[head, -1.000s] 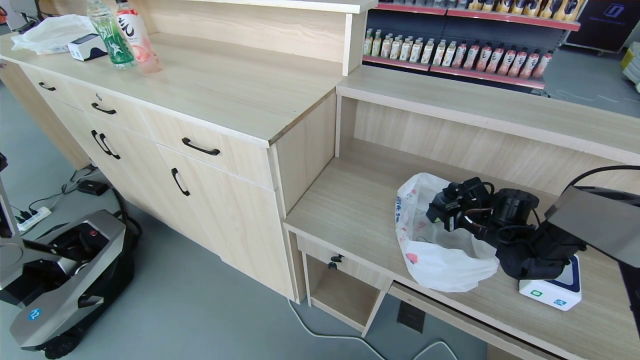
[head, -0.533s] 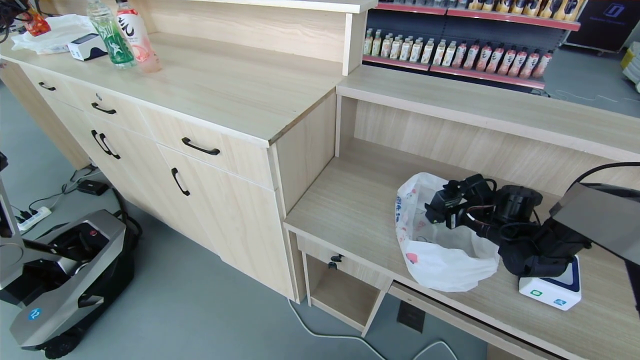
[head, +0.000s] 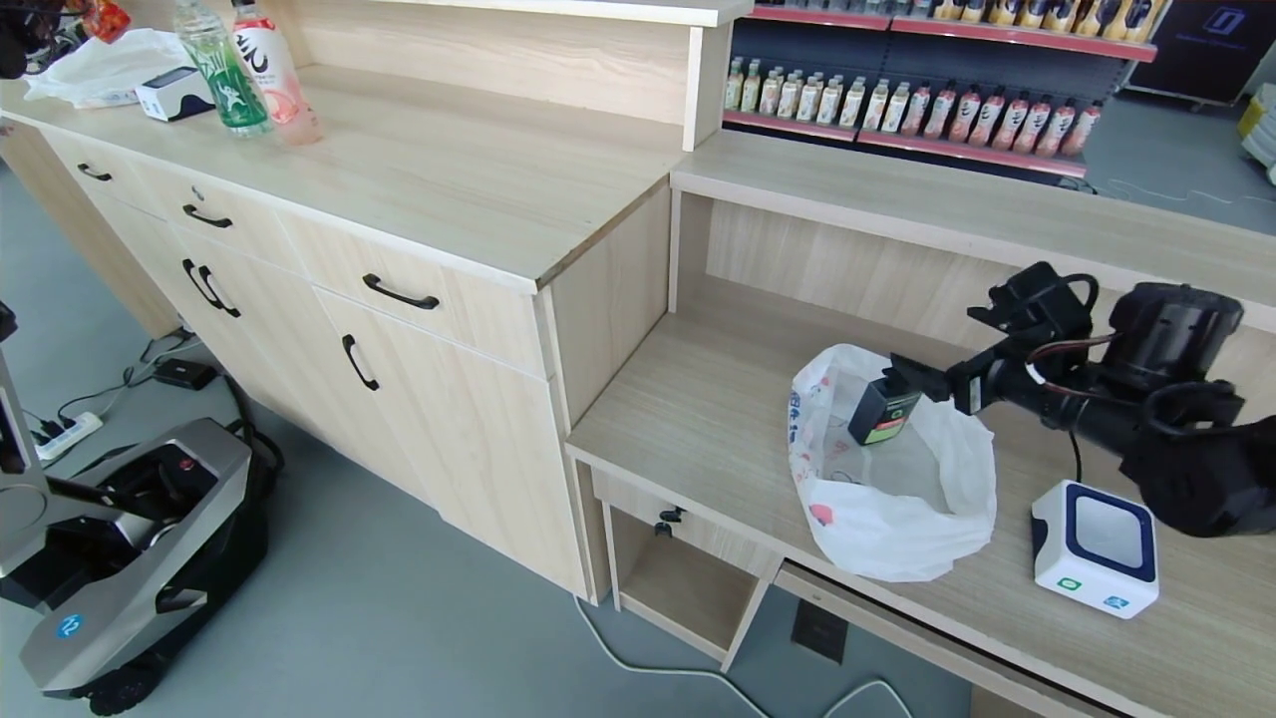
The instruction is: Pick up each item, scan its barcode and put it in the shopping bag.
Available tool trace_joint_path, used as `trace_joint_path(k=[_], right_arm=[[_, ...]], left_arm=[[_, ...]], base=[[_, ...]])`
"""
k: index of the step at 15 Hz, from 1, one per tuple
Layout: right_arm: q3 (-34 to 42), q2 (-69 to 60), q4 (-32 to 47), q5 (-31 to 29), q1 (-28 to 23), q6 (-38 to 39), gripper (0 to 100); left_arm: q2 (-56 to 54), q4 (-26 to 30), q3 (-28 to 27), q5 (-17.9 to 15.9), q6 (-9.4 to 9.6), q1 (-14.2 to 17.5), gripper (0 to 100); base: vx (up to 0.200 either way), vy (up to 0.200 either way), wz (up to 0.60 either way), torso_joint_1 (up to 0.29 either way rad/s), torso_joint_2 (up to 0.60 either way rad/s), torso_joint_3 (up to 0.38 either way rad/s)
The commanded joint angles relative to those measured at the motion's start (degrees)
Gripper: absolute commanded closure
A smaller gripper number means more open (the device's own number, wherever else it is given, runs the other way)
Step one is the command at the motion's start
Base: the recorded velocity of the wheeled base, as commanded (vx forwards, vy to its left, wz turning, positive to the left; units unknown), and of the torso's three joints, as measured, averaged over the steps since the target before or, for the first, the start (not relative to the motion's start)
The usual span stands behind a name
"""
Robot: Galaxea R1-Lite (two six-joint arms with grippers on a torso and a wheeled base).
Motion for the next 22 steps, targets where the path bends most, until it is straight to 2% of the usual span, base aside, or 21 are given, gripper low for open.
trace_joint_path(k=[1, 2, 5, 7, 8, 10, 13, 15, 17, 18, 19, 22], right_arm=[[8.48, -27.12, 14.35, -0.15, -4.57, -8.51, 0], [7.60, -30.55, 18.57, -0.23, -6.95, -10.62, 0], [4.35, -37.41, 31.32, -1.73, -13.80, -9.04, 0], [-0.31, -38.20, 38.61, -6.21, -16.35, -6.93, 0], [-5.23, -37.93, 43.71, -12.54, -16.70, -3.50, 0], [-8.13, -35.56, 45.82, -19.48, -18.11, -1.30, 0], [-11.38, -27.56, 46.35, -19.48, -23.29, -0.95, 0], [-13.84, -22.03, 49.42, -19.39, -26.11, -0.69, 0], [-19.29, -17.72, 62.17, -17.81, -25.31, -0.07, 0], [-19.47, -17.63, 62.61, -17.72, -25.31, -0.07, 0], [-23.51, -14.82, 68.67, -17.46, -24.00, 0.10, 0], [-23.86, -12.53, 68.85, -17.46, -22.50, 0.37, 0]], left_arm=[[-0.02, 0.00, 0.00, 0.00, -0.01, 0.02, 0], [-0.02, 0.00, 0.00, 0.00, -0.01, 0.02, 0], [-0.02, 0.00, 0.00, 0.00, -0.01, 0.02, 0], [-0.02, 0.00, 0.00, 0.00, -0.01, 0.02, 0], [-0.02, 0.00, 0.00, 0.00, -0.01, 0.02, 0], [-0.02, 0.00, 0.00, 0.00, -0.01, 0.02, 0], [-0.02, 0.00, 0.00, 0.00, -0.01, 0.02, 0], [-0.02, 0.00, 0.00, 0.00, -0.10, 0.02, 0], [-0.02, 0.00, 0.00, 0.00, -0.01, 0.02, 0], [-0.02, 0.00, 0.00, 0.00, -0.01, 0.02, 0], [-0.02, 0.00, 0.00, 0.00, -0.01, 0.02, 0], [-0.02, 0.00, 0.00, 0.00, -0.01, 0.02, 0]], base=[[0.000, 0.000, 0.00, 0.000, 0.00, 0.000], [0.000, 0.000, -0.60, 0.002, 0.00, 0.007], [0.000, 0.000, -0.60, -0.002, 0.00, 0.004], [0.000, 0.000, -0.60, 0.007, 0.00, 0.000], [0.000, 0.000, -0.60, 0.002, 0.00, -0.002], [0.000, 0.000, -0.60, 0.002, 0.00, 0.000], [0.000, 0.000, 0.00, 0.000, 0.00, 0.000], [0.000, 0.000, 0.00, 0.000, 0.00, 0.000], [0.000, 0.000, 0.00, 0.000, 0.00, 0.000], [0.000, 0.000, 0.00, 0.000, 0.00, 0.000], [0.000, 0.000, 0.00, 0.000, 0.00, 0.000], [0.000, 0.000, 0.00, 0.000, 0.00, 0.000]])
